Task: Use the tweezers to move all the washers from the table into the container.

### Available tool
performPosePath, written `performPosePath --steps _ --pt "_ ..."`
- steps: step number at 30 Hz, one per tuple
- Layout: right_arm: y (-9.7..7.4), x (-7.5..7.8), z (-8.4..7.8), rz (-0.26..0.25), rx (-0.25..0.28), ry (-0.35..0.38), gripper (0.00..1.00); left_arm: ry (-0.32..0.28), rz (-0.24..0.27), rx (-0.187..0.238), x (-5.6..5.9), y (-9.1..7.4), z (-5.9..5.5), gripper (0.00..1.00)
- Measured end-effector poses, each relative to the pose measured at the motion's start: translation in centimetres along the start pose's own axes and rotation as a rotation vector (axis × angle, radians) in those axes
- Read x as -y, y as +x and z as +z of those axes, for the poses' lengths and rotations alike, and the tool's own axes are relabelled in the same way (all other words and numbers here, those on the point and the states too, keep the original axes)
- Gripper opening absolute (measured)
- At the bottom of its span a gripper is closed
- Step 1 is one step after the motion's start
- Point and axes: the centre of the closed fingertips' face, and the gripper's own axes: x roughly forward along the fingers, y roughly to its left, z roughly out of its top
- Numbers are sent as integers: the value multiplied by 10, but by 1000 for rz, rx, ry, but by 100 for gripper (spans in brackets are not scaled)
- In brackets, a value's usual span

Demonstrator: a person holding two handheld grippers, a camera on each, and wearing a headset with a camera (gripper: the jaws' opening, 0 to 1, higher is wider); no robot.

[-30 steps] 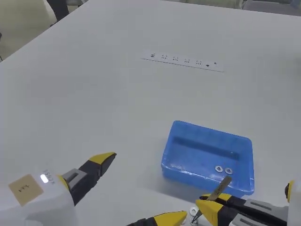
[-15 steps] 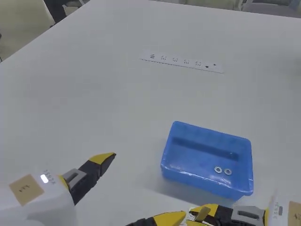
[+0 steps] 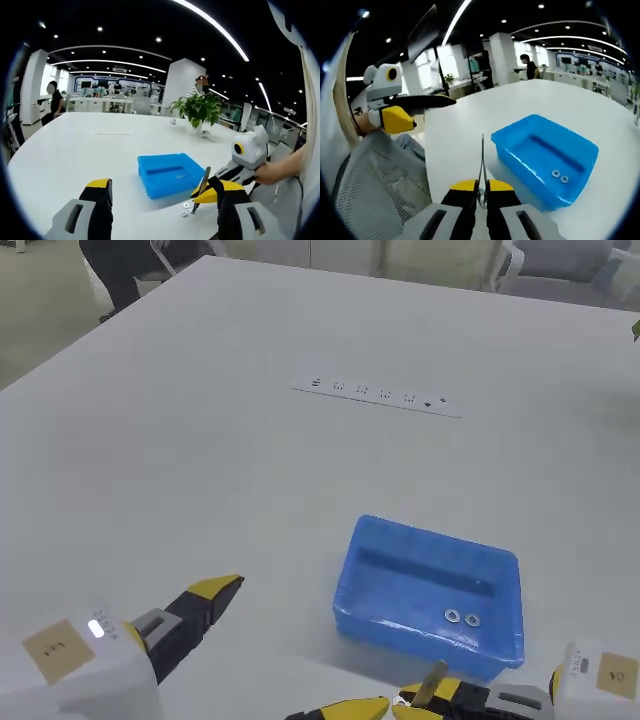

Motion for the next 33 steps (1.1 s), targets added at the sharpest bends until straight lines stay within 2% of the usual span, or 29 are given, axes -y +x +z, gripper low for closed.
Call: performPosePath --steps 2,3,4,5,7,8,13,14,19,26,33 --pt "-3 1 -2 -6 9 56 3 -3 7 9 -1 -1 2 88" --pt "-5 0 -2 3 20 117 3 -3 8 10 -1 -1 2 88" --pt "-7 -2 0 15 41 156 3 0 8 14 -1 -2 2 88" --pt "-10 -4 6 36 90 223 3 5 9 16 -1 -2 3 88" --pt "-16 0 12 32 140 306 3 14 10 18 0 -3 3 88" --pt "-18 2 12 27 144 324 3 15 11 21 0 -3 4 88" --pt "-33 7 29 17 164 291 3 9 12 42 0 -5 7 87" --pt "-37 10 36 3 187 267 3 9 11 44 0 -5 8 87" --pt "-47 16 53 -5 237 274 3 21 -1 40 4 -5 7 87" --pt "-54 21 76 -11 258 225 3 21 -6 36 4 -5 5 87" --pt "-52 37 95 -18 268 189 3 22 -10 33 5 -5 4 87"
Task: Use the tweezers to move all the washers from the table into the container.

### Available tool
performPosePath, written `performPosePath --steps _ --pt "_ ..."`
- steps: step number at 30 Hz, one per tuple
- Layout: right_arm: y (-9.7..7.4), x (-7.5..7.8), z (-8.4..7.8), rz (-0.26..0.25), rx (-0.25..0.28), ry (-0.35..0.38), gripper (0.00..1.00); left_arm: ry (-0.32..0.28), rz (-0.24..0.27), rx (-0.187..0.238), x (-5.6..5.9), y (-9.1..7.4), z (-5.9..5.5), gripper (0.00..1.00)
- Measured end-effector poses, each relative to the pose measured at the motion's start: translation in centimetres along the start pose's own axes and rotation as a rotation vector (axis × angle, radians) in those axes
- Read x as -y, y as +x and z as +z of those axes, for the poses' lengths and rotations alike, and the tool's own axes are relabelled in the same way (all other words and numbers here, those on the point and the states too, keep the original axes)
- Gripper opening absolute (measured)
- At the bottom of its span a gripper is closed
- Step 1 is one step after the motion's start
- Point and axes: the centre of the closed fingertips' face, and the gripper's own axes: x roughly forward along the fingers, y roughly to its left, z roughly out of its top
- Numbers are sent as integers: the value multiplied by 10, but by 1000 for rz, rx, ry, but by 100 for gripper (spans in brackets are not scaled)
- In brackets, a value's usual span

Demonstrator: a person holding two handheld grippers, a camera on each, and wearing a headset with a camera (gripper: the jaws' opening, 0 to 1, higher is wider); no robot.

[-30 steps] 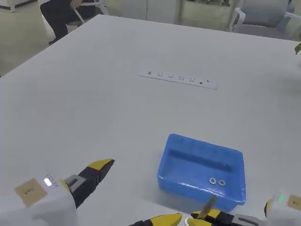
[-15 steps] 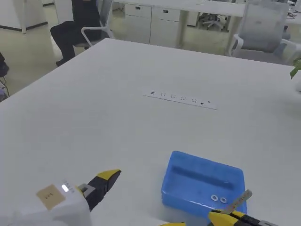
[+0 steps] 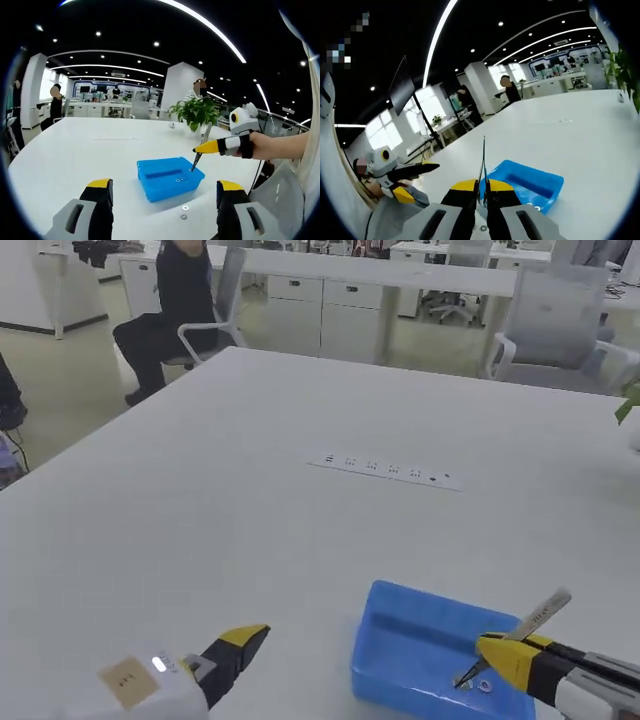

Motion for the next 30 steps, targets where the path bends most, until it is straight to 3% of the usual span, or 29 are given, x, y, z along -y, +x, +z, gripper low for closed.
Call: performPosePath --steps 10,22,30 --pt "14 13 8 -6 -19 -17 3 1 -4 -9 1 1 -2 87" --pt "30 23 5 7 -46 -3 3 -3 -2 -21 1 1 -4 87" --pt "37 41 -3 -38 -69 0 3 -1 -4 -28 0 2 -5 86"
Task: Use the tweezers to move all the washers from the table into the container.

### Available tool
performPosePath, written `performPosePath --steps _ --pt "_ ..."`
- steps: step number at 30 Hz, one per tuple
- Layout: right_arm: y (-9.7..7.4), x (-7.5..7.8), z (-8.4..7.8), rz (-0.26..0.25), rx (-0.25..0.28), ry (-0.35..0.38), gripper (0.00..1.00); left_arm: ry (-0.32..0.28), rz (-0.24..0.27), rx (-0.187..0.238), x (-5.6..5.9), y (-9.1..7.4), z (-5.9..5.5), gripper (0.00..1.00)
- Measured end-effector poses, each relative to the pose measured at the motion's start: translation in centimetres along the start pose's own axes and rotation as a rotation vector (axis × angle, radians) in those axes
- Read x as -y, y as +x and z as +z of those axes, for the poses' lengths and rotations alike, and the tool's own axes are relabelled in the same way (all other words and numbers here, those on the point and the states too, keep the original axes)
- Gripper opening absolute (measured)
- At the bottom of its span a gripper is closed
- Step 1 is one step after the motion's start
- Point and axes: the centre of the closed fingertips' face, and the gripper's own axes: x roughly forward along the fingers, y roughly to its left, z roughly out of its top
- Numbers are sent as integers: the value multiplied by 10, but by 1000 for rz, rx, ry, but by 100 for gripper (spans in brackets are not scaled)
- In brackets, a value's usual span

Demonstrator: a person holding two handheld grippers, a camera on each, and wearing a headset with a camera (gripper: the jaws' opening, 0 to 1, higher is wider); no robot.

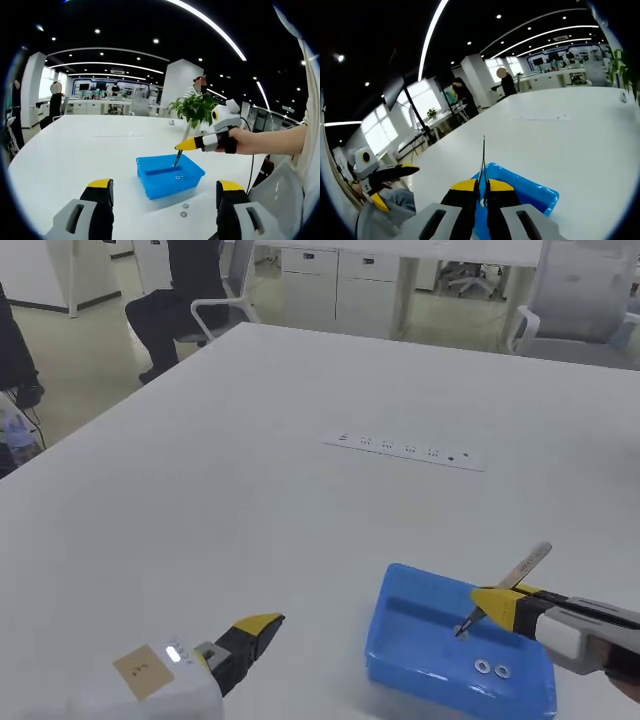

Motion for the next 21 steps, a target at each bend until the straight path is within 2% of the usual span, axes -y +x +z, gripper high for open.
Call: performPosePath --steps 7,13,21 --pt "5 13 -10 -39 -35 11 3 -7 7 4 -3 0 1 86" --pt "11 20 -24 -76 -84 -19 3 -11 11 1 -5 0 0 85" --pt "17 22 -30 -70 -97 -6 3 -4 16 -12 -5 2 -1 85"
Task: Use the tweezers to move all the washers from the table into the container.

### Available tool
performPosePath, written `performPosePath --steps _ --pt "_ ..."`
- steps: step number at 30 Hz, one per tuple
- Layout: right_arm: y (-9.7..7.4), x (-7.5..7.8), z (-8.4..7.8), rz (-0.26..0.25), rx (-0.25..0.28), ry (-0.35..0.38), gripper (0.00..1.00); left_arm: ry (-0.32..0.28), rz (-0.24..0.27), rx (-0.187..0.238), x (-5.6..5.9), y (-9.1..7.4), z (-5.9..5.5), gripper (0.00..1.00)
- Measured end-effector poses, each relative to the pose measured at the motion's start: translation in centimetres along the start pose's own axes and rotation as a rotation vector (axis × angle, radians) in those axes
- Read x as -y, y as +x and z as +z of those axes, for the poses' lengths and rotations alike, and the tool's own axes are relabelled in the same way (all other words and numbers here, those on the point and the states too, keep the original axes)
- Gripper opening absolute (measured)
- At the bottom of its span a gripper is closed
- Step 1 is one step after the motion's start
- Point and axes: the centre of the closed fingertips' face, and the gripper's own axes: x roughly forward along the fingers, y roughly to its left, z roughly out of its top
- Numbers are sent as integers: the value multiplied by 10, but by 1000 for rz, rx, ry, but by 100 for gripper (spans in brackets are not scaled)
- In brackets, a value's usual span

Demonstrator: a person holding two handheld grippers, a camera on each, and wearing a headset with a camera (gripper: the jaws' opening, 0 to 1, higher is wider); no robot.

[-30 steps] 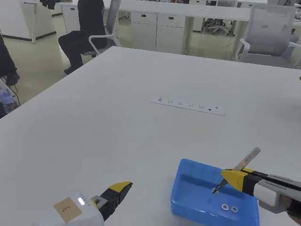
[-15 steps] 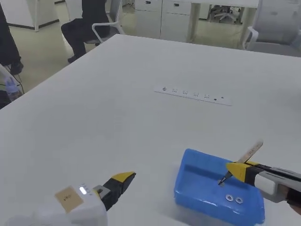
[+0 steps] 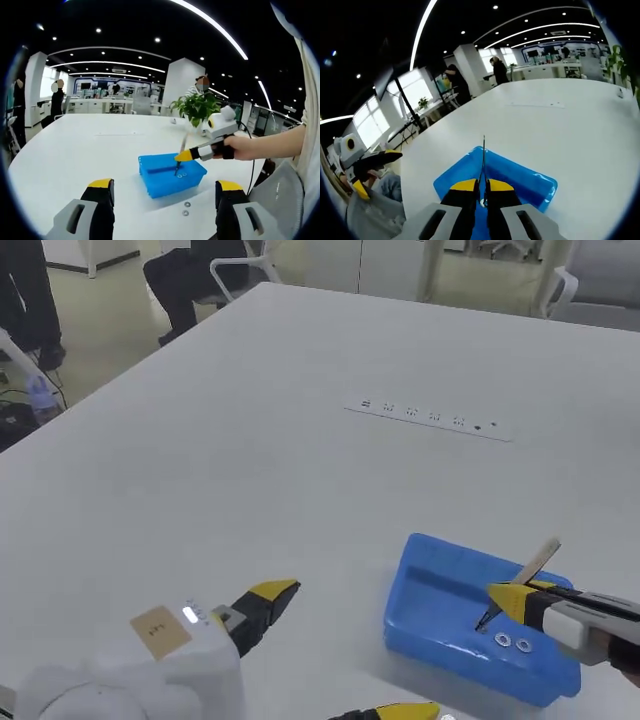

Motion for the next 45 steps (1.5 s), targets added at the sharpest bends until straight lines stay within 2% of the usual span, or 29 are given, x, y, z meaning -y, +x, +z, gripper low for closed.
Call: performPosePath --steps 3,9,14,23,30,33,37,45 --pt "2 0 1 -1 5 9 3 2 -1 -7 1 1 -1 85" --pt "2 -12 -2 12 11 -10 3 5 -9 -20 3 2 -3 84" --pt "-2 -13 -3 7 11 -29 3 -1 -2 -28 2 1 -5 84" --pt "-8 -3 -4 -29 35 -7 3 1 -17 -33 5 0 -6 82" --pt "-5 3 1 -37 45 -14 3 -4 -10 -31 2 -1 -5 82" --pt "1 2 -2 -33 29 -25 3 -3 -10 -28 2 -1 -5 82" --pt "7 7 -13 -46 -22 -68 3 -8 -4 -23 0 -2 -4 82" --pt "7 7 -17 -53 -35 -84 3 -3 -4 -24 0 -1 -5 82"
